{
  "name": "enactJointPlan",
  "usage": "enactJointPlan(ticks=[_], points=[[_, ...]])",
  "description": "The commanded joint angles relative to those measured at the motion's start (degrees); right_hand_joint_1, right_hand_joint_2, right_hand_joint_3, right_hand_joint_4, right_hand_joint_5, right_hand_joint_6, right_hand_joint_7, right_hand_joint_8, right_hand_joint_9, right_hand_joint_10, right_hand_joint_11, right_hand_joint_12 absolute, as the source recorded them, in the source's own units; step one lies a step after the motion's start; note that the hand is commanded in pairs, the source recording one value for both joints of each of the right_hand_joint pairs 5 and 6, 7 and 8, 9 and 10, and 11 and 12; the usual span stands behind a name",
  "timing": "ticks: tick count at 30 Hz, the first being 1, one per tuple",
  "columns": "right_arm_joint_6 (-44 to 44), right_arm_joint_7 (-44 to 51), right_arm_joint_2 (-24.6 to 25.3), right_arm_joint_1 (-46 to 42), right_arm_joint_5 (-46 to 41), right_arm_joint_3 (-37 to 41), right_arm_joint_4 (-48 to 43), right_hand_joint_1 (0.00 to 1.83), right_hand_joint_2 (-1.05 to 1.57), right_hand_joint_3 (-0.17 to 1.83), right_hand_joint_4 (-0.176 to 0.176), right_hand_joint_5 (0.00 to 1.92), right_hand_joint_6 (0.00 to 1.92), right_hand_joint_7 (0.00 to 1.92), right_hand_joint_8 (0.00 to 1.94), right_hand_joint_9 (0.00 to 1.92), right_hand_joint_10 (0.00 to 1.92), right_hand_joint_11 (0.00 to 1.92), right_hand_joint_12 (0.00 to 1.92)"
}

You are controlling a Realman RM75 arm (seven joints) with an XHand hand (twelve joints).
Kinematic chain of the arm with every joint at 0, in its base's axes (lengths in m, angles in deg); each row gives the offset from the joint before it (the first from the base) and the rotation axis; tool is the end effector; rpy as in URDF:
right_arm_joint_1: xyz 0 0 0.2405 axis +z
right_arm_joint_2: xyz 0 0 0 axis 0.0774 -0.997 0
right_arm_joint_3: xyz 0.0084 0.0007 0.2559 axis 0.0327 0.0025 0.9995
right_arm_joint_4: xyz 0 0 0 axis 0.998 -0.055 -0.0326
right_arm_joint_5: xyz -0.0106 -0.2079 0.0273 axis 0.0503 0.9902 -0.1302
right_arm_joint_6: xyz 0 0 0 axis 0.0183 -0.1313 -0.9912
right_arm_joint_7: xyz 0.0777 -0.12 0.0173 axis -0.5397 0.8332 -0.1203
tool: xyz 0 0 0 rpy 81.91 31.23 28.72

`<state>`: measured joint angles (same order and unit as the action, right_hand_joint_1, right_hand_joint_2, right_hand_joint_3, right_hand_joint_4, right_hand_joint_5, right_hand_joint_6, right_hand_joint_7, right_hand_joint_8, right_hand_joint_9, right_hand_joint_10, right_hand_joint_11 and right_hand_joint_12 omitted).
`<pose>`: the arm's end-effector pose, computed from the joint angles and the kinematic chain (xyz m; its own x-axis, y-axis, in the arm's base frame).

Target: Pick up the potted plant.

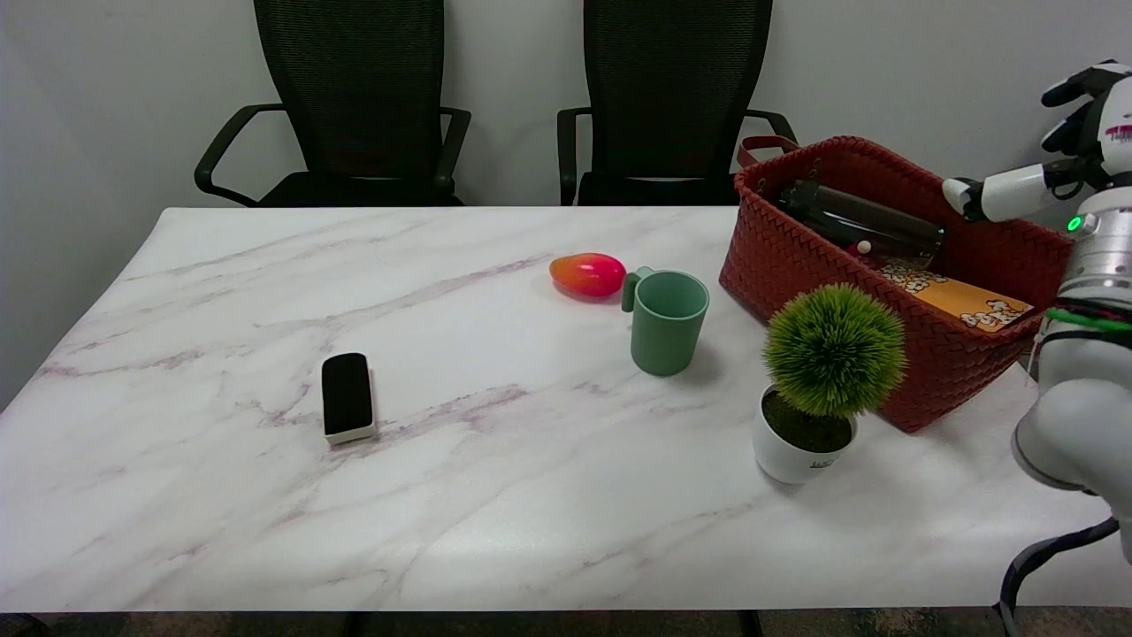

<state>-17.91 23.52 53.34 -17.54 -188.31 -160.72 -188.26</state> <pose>-0.1082 -0.2439 0.4978 0.8074 0.5884 -0.0426 -0.3873 0.5831 0.7141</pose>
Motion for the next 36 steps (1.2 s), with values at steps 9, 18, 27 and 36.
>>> enactJointPlan(ticks=[9,18,27,36], points=[[-38.4,-11.7,1.8,-5.0,18.9,-22.1,-1.2,1.14,-0.18,1.05,0.000,0.76,0.76,1.07,1.07,0.91,0.91,0.73,0.73],[-48.7,-11.8,5.8,-4.1,26.1,-32.3,-0.9,1.13,-0.03,0.98,0.000,0.80,0.80,1.08,1.08,0.93,0.93,0.75,0.75],[-51.9,-11.9,10.4,-7.9,30.7,-34.2,0.0,1.12,0.08,0.95,0.000,0.84,0.84,1.12,1.12,0.97,0.97,0.78,0.78],[-52.7,-16.1,11.8,-10.3,35.7,-34.2,2.4,1.11,0.14,0.94,0.000,0.88,0.88,1.17,1.17,1.00,1.00,0.81,0.81]])
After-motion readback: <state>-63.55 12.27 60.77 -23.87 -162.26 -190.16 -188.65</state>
